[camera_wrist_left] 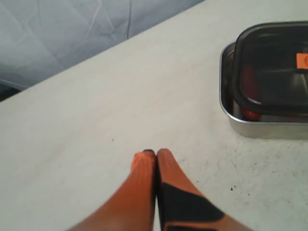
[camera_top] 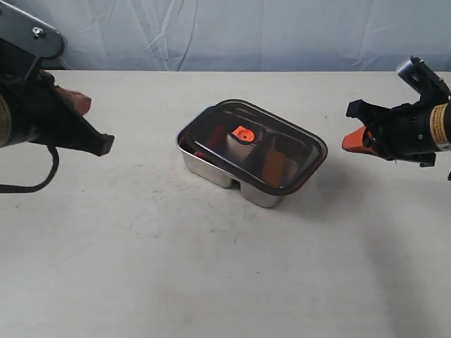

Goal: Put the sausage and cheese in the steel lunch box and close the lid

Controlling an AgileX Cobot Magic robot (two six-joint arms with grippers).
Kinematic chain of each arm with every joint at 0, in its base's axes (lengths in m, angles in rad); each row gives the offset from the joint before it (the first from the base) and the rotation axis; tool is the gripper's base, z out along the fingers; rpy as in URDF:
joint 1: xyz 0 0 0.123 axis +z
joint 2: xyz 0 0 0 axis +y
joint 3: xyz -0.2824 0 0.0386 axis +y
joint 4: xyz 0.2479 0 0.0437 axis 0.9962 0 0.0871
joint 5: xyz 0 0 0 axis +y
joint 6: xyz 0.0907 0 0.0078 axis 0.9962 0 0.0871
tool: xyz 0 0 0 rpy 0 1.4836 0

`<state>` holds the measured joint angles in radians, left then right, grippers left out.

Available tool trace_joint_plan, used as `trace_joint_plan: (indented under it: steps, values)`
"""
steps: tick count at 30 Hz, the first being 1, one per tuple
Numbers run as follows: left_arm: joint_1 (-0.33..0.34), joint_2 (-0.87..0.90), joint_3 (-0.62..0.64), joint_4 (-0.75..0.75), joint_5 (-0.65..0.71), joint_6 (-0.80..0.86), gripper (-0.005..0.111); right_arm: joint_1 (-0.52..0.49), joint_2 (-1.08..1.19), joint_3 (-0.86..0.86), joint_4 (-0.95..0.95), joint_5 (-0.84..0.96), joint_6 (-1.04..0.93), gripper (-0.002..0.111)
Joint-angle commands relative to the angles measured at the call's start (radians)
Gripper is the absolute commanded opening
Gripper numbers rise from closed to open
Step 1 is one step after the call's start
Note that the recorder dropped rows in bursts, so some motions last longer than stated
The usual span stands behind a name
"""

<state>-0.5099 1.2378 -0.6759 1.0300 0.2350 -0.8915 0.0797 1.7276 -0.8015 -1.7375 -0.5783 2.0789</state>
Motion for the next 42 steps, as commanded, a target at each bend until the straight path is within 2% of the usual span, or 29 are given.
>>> trace_joint_plan:
  steps: [1,10,17,42]
  values:
    - [0.015,0.095,-0.005,-0.027,-0.032,0.014,0.0,0.045,-0.009,-0.003,-0.007,0.086,0.024,-0.001]
    - [0.015,0.228,-0.005,-0.029,-0.079,0.014,0.0,0.132,-0.009,-0.003,-0.007,0.196,0.01,-0.001]
    - [0.015,0.244,-0.005,-0.027,-0.079,0.014,0.0,0.141,-0.007,-0.003,-0.007,0.276,-0.005,-0.001]
    - [0.015,0.242,-0.005,-0.016,-0.083,0.014,0.0,0.144,0.056,-0.003,-0.007,0.211,-0.013,-0.001]
